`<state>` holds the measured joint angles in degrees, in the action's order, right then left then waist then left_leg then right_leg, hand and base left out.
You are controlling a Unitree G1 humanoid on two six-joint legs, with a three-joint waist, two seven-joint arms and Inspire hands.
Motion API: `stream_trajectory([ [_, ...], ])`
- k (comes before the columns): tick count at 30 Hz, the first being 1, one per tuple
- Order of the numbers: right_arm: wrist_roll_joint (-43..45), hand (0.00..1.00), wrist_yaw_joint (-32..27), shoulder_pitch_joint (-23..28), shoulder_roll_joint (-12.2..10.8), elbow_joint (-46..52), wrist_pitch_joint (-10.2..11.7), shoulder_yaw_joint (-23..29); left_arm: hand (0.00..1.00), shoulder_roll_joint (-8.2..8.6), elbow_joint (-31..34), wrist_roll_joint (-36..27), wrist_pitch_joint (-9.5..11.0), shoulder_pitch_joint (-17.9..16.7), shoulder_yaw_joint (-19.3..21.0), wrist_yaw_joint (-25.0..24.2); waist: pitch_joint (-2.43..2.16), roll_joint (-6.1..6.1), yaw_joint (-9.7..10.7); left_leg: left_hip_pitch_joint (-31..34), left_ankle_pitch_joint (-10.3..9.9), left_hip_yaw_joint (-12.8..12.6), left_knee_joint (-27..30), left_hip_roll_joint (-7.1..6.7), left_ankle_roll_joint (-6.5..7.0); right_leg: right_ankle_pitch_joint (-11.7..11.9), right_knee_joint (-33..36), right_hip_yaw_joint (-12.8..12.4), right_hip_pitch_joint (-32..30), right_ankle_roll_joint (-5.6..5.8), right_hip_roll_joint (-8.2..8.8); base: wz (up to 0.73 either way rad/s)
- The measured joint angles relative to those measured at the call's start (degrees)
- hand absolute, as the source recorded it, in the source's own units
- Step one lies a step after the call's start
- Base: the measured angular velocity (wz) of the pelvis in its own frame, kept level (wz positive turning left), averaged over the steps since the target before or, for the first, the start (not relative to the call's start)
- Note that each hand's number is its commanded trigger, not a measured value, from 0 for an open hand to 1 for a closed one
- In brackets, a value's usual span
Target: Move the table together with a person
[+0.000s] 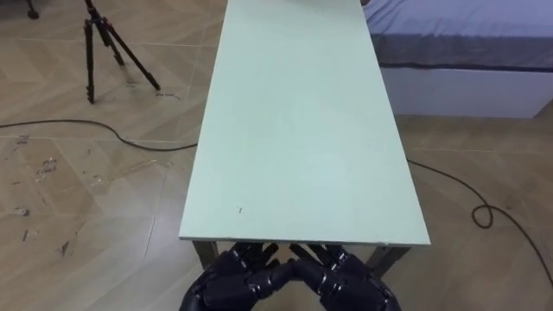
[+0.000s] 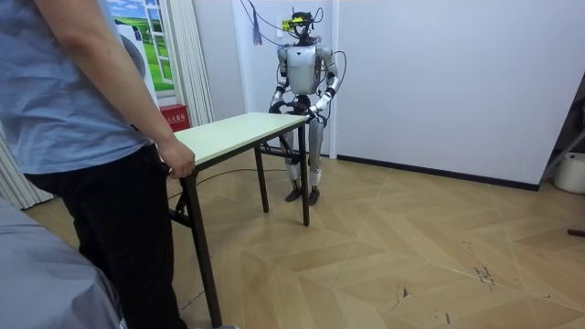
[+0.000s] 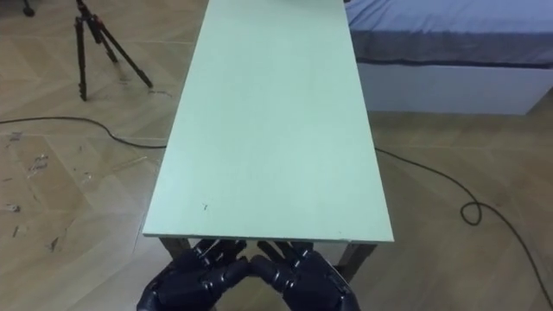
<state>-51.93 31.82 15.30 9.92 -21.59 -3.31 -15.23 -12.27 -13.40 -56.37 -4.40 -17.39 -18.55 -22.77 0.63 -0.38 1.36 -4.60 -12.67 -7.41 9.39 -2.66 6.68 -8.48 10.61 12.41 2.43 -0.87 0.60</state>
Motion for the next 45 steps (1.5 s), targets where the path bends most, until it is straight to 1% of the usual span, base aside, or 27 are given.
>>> stream_trajectory([
  [1, -0.11, 0.00, 0.00, -0.04, 0.03, 0.00, -0.47, 0.15, 0.00, 0.01, 0.00, -0.36, -0.36, 0.04, 0.22, 0.05, 0.14, -0.04, 0.00, -0.12, 0.00, 0.02, -0.04, 0.02, 0.00, 0.00, -0.08, 0.02, 0.35, 0.00, -0.02, 0.00],
  [3, -0.12, 0.00, -0.03, -0.11, 0.14, 0.00, -0.57, 0.14, 0.00, 0.04, 0.00, -0.69, -0.54, 0.11, 0.33, 0.19, 0.17, -0.10, -0.18, -0.30, 0.00, 0.01, -0.12, 0.02, 0.00, -0.01, -0.10, -0.05, 0.49, 0.01, -0.03, 0.00],
  [6, -2.38, 0.00, -0.98, -0.20, 0.27, 0.06, -0.58, -0.54, 0.00, 0.09, -0.01, -4.75, -0.78, 0.16, 0.34, 1.37, 0.48, -0.02, -0.44, -0.99, 0.00, -0.36, -0.20, 0.03, 0.00, -0.01, -0.05, -0.64, 0.74, 0.01, -0.10, -0.06],
  [7, -3.84, 0.00, -1.42, -0.28, 0.31, 0.06, -0.90, -0.55, 0.00, 0.03, -0.01, -7.09, -1.25, 0.26, 0.40, 1.82, 0.55, 0.09, -0.48, -1.01, 0.00, -0.46, -0.24, 0.03, 0.00, -0.01, -0.03, -0.90, 0.74, 0.02, -0.11, -0.05],
  [8, -4.62, 0.00, -1.69, -0.33, 0.38, 0.07, -1.19, -0.54, 0.00, -0.02, -0.02, -7.87, -1.55, 0.38, 0.57, 2.03, 0.59, 0.15, -0.49, -1.01, 0.00, -0.51, -0.24, 0.03, 0.00, -0.01, -0.02, -0.98, 0.74, 0.02, -0.11, -0.05],
  [10, -6.84, 0.00, -2.99, -0.78, 0.68, 0.24, -1.79, -0.26, 0.00, 0.06, -0.08, -9.66, -2.28, 0.47, 2.23, 2.88, 0.74, 0.47, -0.79, -1.03, 0.00, -0.79, -0.22, 0.03, 0.00, -0.01, 0.04, -1.25, 0.70, 0.02, -0.12, -0.06],
  [12, -7.56, 0.00, -3.90, -0.86, 1.09, 0.49, -1.78, -0.20, 0.00, 0.02, -0.30, -11.72, -2.40, 0.71, 3.97, 3.87, 0.79, 0.63, -1.14, -1.00, 0.00, -0.88, -0.16, 0.08, 0.00, -0.01, 0.11, -1.38, 0.65, 0.02, -0.16, -0.03],
  [13, -8.04, 0.00, -4.64, -0.96, 1.26, 0.47, -1.77, 0.02, 0.00, -0.01, -0.92, -11.78, -2.65, 1.06, 4.65, 4.05, 0.77, 0.75, -1.51, -1.07, 0.00, -0.84, -0.15, 0.09, -0.01, -0.01, 0.09, -1.36, 0.81, 0.02, -0.18, 0.00],
  [15, -8.97, 0.00, -5.90, -1.46, 1.30, 0.19, -1.79, 0.29, 0.00, 0.39, -1.46, -12.14, -2.76, 1.55, 4.60, 4.68, 0.70, 0.91, -1.78, -1.12, 0.00, -0.81, -0.07, 0.09, -0.01, -0.01, 0.08, -1.35, 0.92, 0.02, -0.18, 0.00],
  [18, -11.29, 0.00, -7.94, -1.98, 1.10, -0.15, -1.78, 0.24, 0.00, 0.97, -2.75, -15.30, -3.40, 2.56, 4.59, 5.36, 0.68, 0.96, -1.98, -1.22, 0.02, -0.79, 0.09, 0.10, -0.03, -0.01, 0.08, -1.40, 1.09, 0.01, -0.18, 0.00],
  [21, -16.90, 0.00, -9.81, -1.74, 1.19, -0.17, -1.79, 0.11, 0.00, 1.76, -5.31, -17.56, -4.25, 4.33, 4.53, 6.45, 0.66, 1.06, -2.73, -2.24, 0.02, -0.87, -0.08, 0.13, -0.03, -0.01, 0.08, -1.53, 1.69, 0.01, -0.23, -0.03],
  [24, -23.20, 0.00, -10.11, -1.26, 1.20, -0.16, -1.80, 0.25, 0.00, 2.65, -5.63, -20.68, -4.44, 4.60, 4.53, 7.38, 0.61, 1.11, -3.11, -2.28, 0.02, -1.08, -0.10, 0.14, -0.03, 0.00, 0.16, -1.53, 1.67, 0.00, -0.21, -0.02],
  [26, -26.02, 0.00, -10.40, -1.19, 1.18, -0.16, -1.80, 0.32, 0.00, 2.79, -5.90, -20.79, -4.51, 4.74, 4.63, 7.53, 0.58, 1.15, -3.17, -2.22, 0.02, -1.20, -0.10, 0.15, -0.03, 0.00, 0.18, -1.62, 1.67, 0.00, -0.22, -0.02],
  [28, -28.75, 0.00, -10.65, -1.17, 1.12, -0.16, -1.90, 0.38, 0.00, 2.96, -6.27, -21.92, -5.11, 4.91, 4.79, 7.61, 0.52, 1.24, -3.25, -2.23, 0.02, -1.28, -0.16, 0.15, -0.03, 0.00, 0.18, -1.69, 1.67, 0.00, -0.23, 0.00],
  [31, -29.03, 0.00, -10.70, -1.17, 1.05, -0.17, -2.58, 0.82, 0.00, 3.07, -7.32, -24.70, -5.95, 5.47, 4.87, 8.25, 0.42, 1.39, -3.21, -2.39, 0.02, -1.40, -0.14, 0.14, -0.03, 0.00, 0.18, -1.79, 1.67, 0.00, -0.25, 0.00],
  [34, -29.05, 0.00, -11.17, -1.19, 1.04, -0.16, -2.67, 0.94, 0.00, 3.17, -8.25, -26.80, -6.61, 6.00, 4.91, 8.95, 0.37, 1.49, -3.23, -2.62, 0.02, -1.48, -0.14, 0.16, -0.03, 0.00, 0.16, -1.72, 1.80, 0.00, -0.25, 0.00],
  [36, -29.31, 0.00, -11.48, -1.19, 1.04, -0.17, -2.72, 1.08, 0.00, 3.27, -8.28, -26.96, -6.80, 6.06, 4.98, 9.51, 0.32, 1.63, -3.25, -2.83, 0.02, -1.50, -0.22, 0.17, -0.03, 0.00, 0.16, -1.71, 1.95, 0.00, -0.28, 0.00],
  [38, -30.85, 0.00, -12.45, -1.25, 0.73, -0.16, -2.72, 1.18, 0.00, 4.10, -8.76, -27.26, -7.01, 6.13, 5.65, 9.86, 0.27, 1.75, -3.33, -3.14, 0.02, -1.57, -0.35, 0.20, -0.04, 0.00, 0.14, -2.08, 2.27, 0.00, -0.36, 0.00],
  [41, -31.46, 0.00, -13.15, -1.29, 0.72, -0.16, -2.71, 1.51, 0.00, 4.51, -8.97, -27.29, -7.16, 6.13, 5.95, 10.11, 0.15, 1.94, -3.38, -3.15, 0.02, -1.60, -0.53, 0.20, -0.04, 0.00, 0.11, -2.13, 2.32, 0.00, -0.40, 0.00],
  [43, -31.56, 0.00, -14.48, -1.40, 0.45, -0.14, -2.58, 2.99, 0.00, 4.67, -8.94, -27.32, -7.24, 6.13, 5.97, 10.96, -0.08, 2.25, -3.33, -3.16, 0.02, -1.60, -0.61, 0.20, -0.04, 0.00, 0.11, -2.15, 2.33, 0.00, -0.40, 0.00],
  [45, -31.60, 0.00, -15.74, -1.64, 0.02, -0.13, -2.20, 4.02, 0.00, 4.74, -8.95, -27.32, -7.27, 6.13, 5.97, 11.28, -0.15, 2.36, -3.29, -3.19, 0.02, -1.60, -0.61, 0.21, -0.04, 0.00, 0.10, -2.15, 2.35, 0.00, -0.42, 0.00],
])
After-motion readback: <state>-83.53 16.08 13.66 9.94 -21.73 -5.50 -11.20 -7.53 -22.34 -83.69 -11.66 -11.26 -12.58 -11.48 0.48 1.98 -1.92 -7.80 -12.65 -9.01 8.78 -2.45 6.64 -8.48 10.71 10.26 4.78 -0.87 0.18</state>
